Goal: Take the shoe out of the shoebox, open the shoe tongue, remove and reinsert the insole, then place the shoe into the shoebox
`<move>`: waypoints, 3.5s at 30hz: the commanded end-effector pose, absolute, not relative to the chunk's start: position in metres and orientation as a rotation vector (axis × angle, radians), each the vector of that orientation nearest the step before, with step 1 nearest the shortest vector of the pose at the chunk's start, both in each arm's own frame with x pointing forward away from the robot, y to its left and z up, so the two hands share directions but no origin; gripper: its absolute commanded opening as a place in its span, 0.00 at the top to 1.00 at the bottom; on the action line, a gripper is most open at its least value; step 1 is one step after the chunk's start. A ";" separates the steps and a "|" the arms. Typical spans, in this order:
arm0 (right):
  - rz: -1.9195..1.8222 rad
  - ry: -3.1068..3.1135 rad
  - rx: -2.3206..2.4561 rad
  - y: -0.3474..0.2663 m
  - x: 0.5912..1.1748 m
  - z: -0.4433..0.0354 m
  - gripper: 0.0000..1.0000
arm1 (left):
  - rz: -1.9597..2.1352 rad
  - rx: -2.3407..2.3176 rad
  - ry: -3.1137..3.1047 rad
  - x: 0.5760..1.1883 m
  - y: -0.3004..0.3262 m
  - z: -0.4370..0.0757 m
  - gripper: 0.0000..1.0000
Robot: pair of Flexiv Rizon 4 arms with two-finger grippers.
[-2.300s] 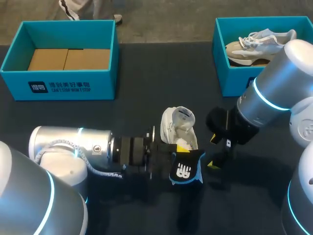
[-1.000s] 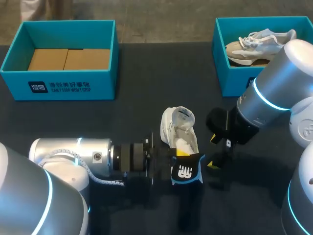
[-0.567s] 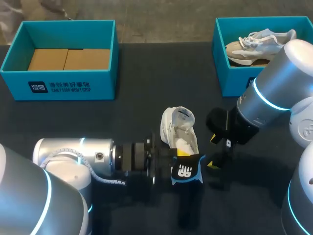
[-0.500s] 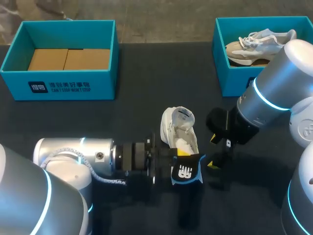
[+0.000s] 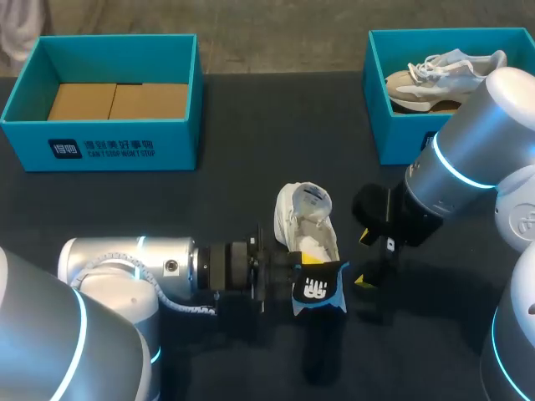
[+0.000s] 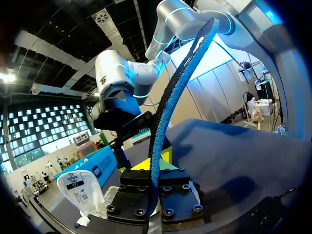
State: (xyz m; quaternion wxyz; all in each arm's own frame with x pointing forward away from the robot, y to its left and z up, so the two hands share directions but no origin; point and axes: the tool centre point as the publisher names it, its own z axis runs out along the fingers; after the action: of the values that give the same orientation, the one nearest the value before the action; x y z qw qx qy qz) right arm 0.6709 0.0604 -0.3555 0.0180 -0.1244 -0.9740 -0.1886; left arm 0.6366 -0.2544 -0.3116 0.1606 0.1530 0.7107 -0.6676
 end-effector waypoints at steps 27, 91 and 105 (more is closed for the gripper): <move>-0.584 -3.028 -0.388 0.061 0.670 -0.356 0.00 | -1.849 0.358 2.060 0.652 -0.258 -0.329 1.00; -0.584 -3.028 -0.388 0.061 0.670 -0.356 0.00 | -1.720 0.381 2.129 0.675 -0.256 -0.348 0.83; -0.584 -3.028 -0.388 0.061 0.670 -0.356 0.00 | -1.719 0.420 2.115 0.667 -0.255 -0.343 0.69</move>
State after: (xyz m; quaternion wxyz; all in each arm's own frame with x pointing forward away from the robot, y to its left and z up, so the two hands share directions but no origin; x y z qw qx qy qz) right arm 0.6708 0.0603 -0.3554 0.0179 -0.1245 -0.9740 -0.1885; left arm 0.6706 -0.2564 -0.3431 0.1901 0.1493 0.7518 -0.6135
